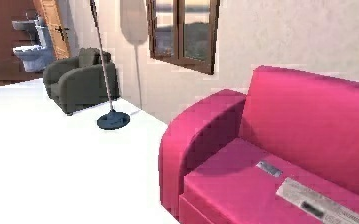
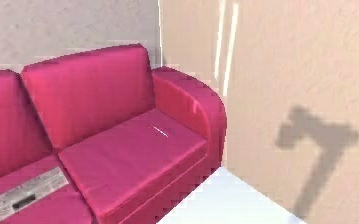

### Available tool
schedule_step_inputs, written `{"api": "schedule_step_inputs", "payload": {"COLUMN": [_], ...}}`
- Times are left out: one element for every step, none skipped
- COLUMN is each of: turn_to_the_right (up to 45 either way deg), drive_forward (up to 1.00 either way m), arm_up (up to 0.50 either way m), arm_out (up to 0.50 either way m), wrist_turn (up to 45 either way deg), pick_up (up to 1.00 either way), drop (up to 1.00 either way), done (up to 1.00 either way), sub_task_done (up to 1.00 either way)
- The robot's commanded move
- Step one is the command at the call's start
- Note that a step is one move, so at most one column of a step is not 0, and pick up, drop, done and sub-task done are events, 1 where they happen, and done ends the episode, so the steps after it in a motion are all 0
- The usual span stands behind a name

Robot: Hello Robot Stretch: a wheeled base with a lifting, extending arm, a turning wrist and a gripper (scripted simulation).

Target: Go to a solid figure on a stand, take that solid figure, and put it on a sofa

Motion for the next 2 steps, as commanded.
{"api": "schedule_step_inputs", "payload": {"turn_to_the_right": [-45.0,0.0], "drive_forward": [0.00,1.00], "arm_up": [0.00,0.00], "arm_out": [0.00,0.00], "wrist_turn": [0.0,0.0], "pick_up": [0.00,0.00], "drop": [0.00,0.00], "done": [0.00,0.00], "sub_task_done": [0.00,0.00]}}
